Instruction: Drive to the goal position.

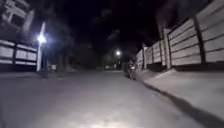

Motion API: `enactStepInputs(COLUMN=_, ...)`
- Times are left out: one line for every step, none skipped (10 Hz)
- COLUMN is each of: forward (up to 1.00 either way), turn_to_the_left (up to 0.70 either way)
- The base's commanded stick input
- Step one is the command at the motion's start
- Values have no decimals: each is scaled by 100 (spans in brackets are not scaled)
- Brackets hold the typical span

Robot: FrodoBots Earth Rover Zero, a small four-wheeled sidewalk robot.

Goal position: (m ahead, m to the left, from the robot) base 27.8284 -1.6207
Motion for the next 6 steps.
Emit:
enactStepInputs(forward=70, turn_to_the_left=0)
enactStepInputs(forward=70, turn_to_the_left=0)
enactStepInputs(forward=70, turn_to_the_left=0)
enactStepInputs(forward=70, turn_to_the_left=0)
enactStepInputs(forward=70, turn_to_the_left=-7)
enactStepInputs(forward=70, turn_to_the_left=-29)
